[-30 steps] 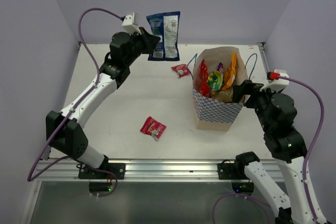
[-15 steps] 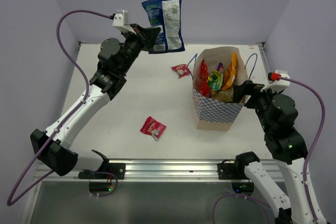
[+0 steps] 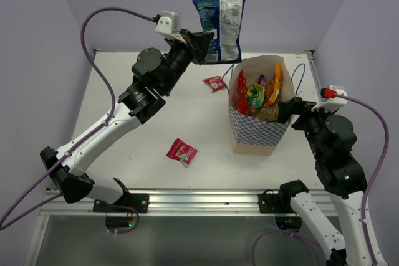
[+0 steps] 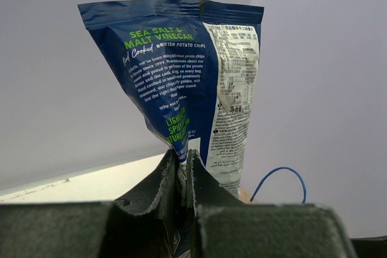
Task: Place the snacks into the paper bag
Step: Place the snack in the paper bag.
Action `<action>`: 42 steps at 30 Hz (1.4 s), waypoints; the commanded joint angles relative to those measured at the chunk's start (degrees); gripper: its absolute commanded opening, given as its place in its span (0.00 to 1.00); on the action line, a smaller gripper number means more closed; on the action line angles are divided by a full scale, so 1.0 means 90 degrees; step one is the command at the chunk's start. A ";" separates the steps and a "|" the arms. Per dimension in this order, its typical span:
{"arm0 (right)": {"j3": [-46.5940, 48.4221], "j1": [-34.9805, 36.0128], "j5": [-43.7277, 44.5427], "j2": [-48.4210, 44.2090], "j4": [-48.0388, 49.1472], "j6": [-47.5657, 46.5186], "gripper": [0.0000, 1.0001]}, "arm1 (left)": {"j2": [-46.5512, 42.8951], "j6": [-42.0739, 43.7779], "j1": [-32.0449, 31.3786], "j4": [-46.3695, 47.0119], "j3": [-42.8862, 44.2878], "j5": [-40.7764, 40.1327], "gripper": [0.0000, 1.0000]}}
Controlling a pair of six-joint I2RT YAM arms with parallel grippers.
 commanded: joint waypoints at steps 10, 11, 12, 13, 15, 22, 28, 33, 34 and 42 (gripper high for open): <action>0.0060 0.0015 0.0192 -0.0146 0.0067 -0.0057 0.98 | 0.1693 0.1324 -0.1470 -0.1460 0.2024 -0.2382 0.00; 0.0060 0.0015 0.0192 -0.0156 0.0076 -0.0056 0.98 | 0.1781 0.1353 -0.1490 -0.1460 0.2074 -0.2402 0.00; 0.0060 0.0015 0.0201 -0.0175 0.0067 -0.0076 0.98 | 0.1936 0.1363 -0.1509 -0.1499 0.2113 -0.2403 0.00; 0.0050 0.0015 0.0201 -0.0175 0.0057 -0.0086 0.98 | 0.2015 0.1373 -0.1529 -0.1528 0.2190 -0.2412 0.00; 0.0040 0.0024 0.0221 -0.0195 0.0067 -0.0105 0.98 | 0.2249 0.1373 -0.1539 -0.1674 0.2288 -0.2412 0.00; 0.0030 0.0015 0.0221 -0.0195 0.0077 -0.0115 0.98 | 0.2777 0.1305 -0.1558 -0.1909 0.2669 -0.2335 0.00; -0.0009 0.0015 0.0221 -0.0195 0.0086 -0.0125 0.98 | 0.3334 0.1149 -0.1558 -0.2270 0.3109 -0.2266 0.00; -0.0028 0.0024 0.0240 -0.0205 0.0106 -0.0125 0.98 | 0.3861 0.0992 -0.1558 -0.2631 0.3518 -0.2305 0.00; -0.0028 0.0015 0.0231 -0.0205 0.0106 -0.0125 0.98 | 0.3997 0.0973 -0.1558 -0.2757 0.3587 -0.2315 0.00; -0.0087 0.0015 0.0260 -0.0273 0.0116 -0.0125 0.98 | 0.4320 0.0621 -0.1558 -0.2934 0.3802 -0.1984 0.00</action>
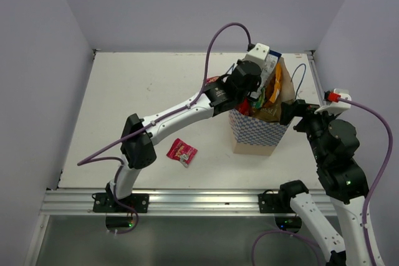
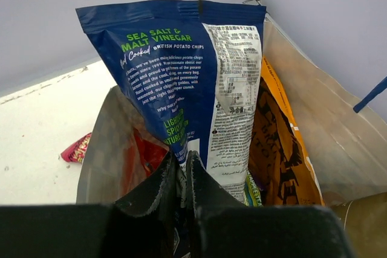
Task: Place the snacks into the paper bag
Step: Place the snack in the paper bag.
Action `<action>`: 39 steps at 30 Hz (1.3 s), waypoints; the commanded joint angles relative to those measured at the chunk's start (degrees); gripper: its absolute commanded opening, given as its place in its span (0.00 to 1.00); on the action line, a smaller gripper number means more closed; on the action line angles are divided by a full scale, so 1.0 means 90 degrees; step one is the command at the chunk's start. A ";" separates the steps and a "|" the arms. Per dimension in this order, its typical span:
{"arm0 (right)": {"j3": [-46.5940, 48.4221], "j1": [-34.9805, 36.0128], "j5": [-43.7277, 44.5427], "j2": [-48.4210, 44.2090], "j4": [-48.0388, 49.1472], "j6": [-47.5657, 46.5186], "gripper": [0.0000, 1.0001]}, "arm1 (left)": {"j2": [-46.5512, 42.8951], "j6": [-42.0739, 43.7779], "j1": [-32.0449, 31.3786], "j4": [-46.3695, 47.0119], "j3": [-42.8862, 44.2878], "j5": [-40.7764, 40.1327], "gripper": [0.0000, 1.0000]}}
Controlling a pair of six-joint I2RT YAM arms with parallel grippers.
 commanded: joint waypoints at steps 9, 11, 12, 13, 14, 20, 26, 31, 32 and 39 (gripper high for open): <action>-0.0077 0.0024 0.0114 -0.0089 0.0108 -0.0110 0.99 | 0.0086 -0.1228 0.0062 -0.0050 0.0203 0.1278 0.03; -0.0077 0.0015 0.0134 -0.0098 0.0118 -0.0110 0.99 | 0.0086 -0.1375 0.0072 -0.0001 0.0067 0.1367 0.04; -0.0077 0.0015 0.0124 -0.0108 0.0108 -0.0110 0.99 | 0.0066 -0.1424 0.0082 0.0028 0.0017 0.1406 0.04; -0.0077 0.0015 0.0124 -0.0108 0.0099 -0.0110 0.99 | -0.0011 -0.1464 0.0091 0.0116 -0.0041 0.1416 0.04; -0.0087 0.0015 0.0124 -0.0127 0.0098 -0.0110 0.99 | -0.0089 -0.1503 0.0101 0.0194 -0.0216 0.1387 0.03; -0.0097 0.0015 0.0153 -0.0147 0.0108 -0.0110 0.99 | -0.0949 -0.1991 0.0355 0.1199 -0.1153 0.1143 0.01; -0.0097 0.0015 0.0153 -0.0137 0.0108 -0.0110 0.99 | -0.1223 -0.2147 0.0375 0.1289 -0.1253 0.0821 0.01; -0.0126 0.0024 0.0124 -0.0147 0.0108 -0.0110 0.98 | -0.0980 -0.2479 0.0394 0.1044 -0.1272 0.0928 0.03; -0.0126 0.0015 0.0124 -0.0166 0.0108 -0.0110 0.99 | -0.0930 -0.2538 0.0394 0.1025 -0.1263 0.0938 0.03; -0.0136 0.0034 0.0202 -0.0235 0.0098 -0.0130 0.98 | -0.0481 -0.2577 0.0414 0.0615 -0.1019 0.0987 0.25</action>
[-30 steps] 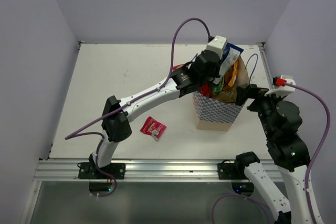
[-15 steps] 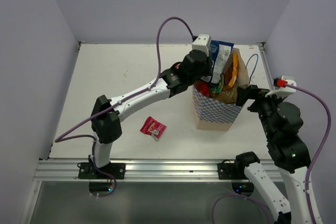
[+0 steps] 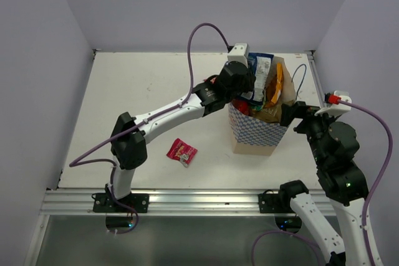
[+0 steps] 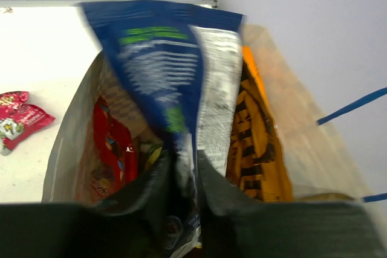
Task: Place the snacks into the paper bag
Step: Place the snack in the paper bag.
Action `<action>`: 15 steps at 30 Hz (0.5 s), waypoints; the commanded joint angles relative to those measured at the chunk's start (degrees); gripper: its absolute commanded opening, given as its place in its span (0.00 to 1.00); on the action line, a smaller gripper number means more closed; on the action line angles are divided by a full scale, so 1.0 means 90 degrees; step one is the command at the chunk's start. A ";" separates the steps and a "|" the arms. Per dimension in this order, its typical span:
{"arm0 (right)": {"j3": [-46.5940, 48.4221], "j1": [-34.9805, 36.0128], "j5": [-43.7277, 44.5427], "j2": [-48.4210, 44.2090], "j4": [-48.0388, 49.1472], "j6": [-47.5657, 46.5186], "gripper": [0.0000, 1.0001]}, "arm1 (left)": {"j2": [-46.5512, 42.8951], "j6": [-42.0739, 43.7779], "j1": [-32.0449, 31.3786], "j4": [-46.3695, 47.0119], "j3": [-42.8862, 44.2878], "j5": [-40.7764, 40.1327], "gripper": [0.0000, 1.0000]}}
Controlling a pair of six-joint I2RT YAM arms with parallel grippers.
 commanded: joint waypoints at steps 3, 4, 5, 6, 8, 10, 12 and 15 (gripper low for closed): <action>-0.0036 0.0044 0.0188 -0.0099 0.0098 -0.0137 0.99 | 0.0095 0.0017 0.0025 -0.0224 0.0279 -0.0085 0.51; -0.0027 0.0044 0.0188 -0.0099 0.0108 -0.0137 0.99 | -0.0012 0.0075 0.0015 -0.0214 0.0259 -0.0085 0.64; -0.0027 0.0054 0.0197 -0.0099 0.0118 -0.0137 0.98 | -0.0081 0.0192 0.0015 -0.0214 0.0240 -0.0075 0.69; -0.0036 0.0054 0.0198 -0.0080 0.0118 -0.0147 0.99 | -0.0149 0.0251 0.0015 -0.0195 0.0220 -0.0007 0.73; -0.0036 0.0064 0.0198 -0.0070 0.0118 -0.0137 0.99 | -0.0354 0.0407 0.0006 -0.0175 0.0103 0.0100 0.82; -0.0017 0.0063 0.0188 -0.0041 0.0128 -0.0137 0.98 | -0.0462 0.0466 0.0006 -0.0272 0.0025 0.0179 0.82; -0.0007 0.0064 0.0178 -0.0021 0.0128 -0.0137 0.99 | -0.0453 0.0554 0.0006 -0.0467 0.0015 0.0131 0.82; 0.0003 0.0054 0.0139 -0.0002 0.0128 -0.0137 0.99 | -0.0288 0.0662 0.0015 -0.0798 0.0063 0.0072 0.79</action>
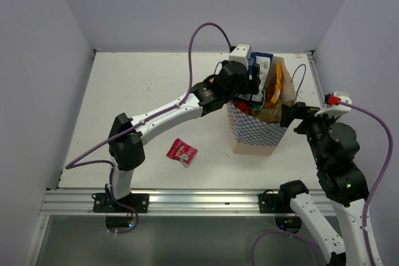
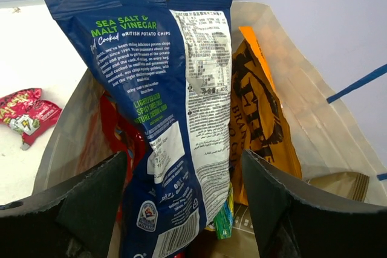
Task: Place the snacks into the paper bag
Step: Place the snack in the paper bag, then adjust the snack in the paper bag.
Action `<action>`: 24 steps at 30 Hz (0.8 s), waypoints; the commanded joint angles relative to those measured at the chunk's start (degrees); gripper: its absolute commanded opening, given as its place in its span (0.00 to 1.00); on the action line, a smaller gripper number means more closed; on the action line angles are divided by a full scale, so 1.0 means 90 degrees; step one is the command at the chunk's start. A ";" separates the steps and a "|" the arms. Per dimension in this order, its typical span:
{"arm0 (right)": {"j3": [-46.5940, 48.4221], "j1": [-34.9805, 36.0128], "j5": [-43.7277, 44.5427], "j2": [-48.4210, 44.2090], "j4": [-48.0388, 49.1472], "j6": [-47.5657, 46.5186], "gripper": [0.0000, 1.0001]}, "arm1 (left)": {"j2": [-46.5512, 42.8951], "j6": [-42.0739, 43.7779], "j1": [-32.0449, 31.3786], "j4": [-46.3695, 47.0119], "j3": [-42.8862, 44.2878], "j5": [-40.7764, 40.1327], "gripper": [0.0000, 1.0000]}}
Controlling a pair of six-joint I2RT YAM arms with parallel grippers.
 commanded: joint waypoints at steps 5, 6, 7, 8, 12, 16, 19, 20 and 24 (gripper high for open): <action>0.0095 0.0022 0.0139 0.0042 0.0072 -0.0108 0.99 | 0.0194 0.0468 0.0032 -0.1221 0.0624 0.0108 0.66; 0.0095 0.0022 0.0149 0.0042 0.0072 -0.0108 0.98 | 0.0320 0.0488 0.0032 -0.1502 0.0722 0.0186 0.62; 0.0095 0.0013 0.0159 0.0042 0.0072 -0.0108 0.99 | 0.0379 0.0507 0.0032 -0.1641 0.0907 0.0284 0.55; 0.0086 0.0022 0.0168 0.0032 0.0081 -0.0108 0.99 | 0.0447 0.0546 0.0032 -0.1768 0.1005 0.0459 0.51; 0.0076 0.0022 0.0130 0.0042 0.0091 -0.0098 0.98 | 0.0264 0.0527 0.0032 -0.1964 0.1250 0.1065 0.25; 0.0124 0.0022 0.0149 0.0052 0.0062 -0.0118 0.98 | 0.0184 0.0469 0.0032 -0.2169 0.1708 0.1378 0.09; 0.0163 0.0022 0.0188 0.0042 0.0052 -0.0137 0.99 | 0.0350 0.0400 0.0042 -0.2598 0.2185 0.1564 0.08; 0.0164 0.0022 0.0188 0.0032 0.0052 -0.0137 0.99 | 0.0399 0.0391 0.0042 -0.2725 0.2294 0.1632 0.08; 0.0144 0.0022 0.0139 0.0032 0.0062 -0.0108 0.98 | 0.0371 0.0293 0.0110 -0.2980 0.2355 0.1632 0.08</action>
